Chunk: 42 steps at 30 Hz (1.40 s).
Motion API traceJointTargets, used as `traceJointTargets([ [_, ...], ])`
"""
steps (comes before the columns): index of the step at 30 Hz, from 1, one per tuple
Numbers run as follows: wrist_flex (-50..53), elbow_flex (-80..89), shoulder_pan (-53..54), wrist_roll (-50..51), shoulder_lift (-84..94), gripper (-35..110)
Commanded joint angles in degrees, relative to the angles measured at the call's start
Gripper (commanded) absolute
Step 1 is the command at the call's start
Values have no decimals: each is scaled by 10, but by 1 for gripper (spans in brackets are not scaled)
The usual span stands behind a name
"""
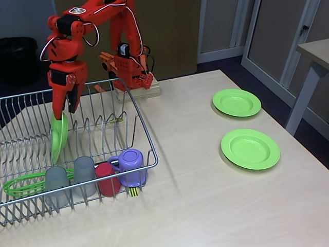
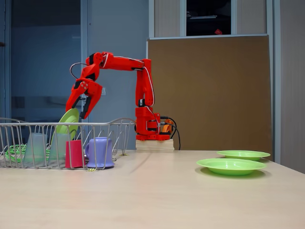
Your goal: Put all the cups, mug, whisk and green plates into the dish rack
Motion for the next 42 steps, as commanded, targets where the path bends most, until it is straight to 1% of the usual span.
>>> traceJointTargets([
  [1, 8, -18, 21, -27, -11, 21],
  [6, 3, -33, 35, -77, -30, 30],
  [10, 24, -67, 46, -100, -44, 35],
  [16, 62, -143, 69, -120, -54, 36],
  [19, 72, -169, 62, -129, -47, 35],
  [25, 39, -123, -29, -117, 18, 33],
  [30, 39, -81, -126, -105, 76, 31],
  [36, 26, -36, -207, -104, 122, 29],
  [42, -11, 26, -322, 30, 136, 17],
])
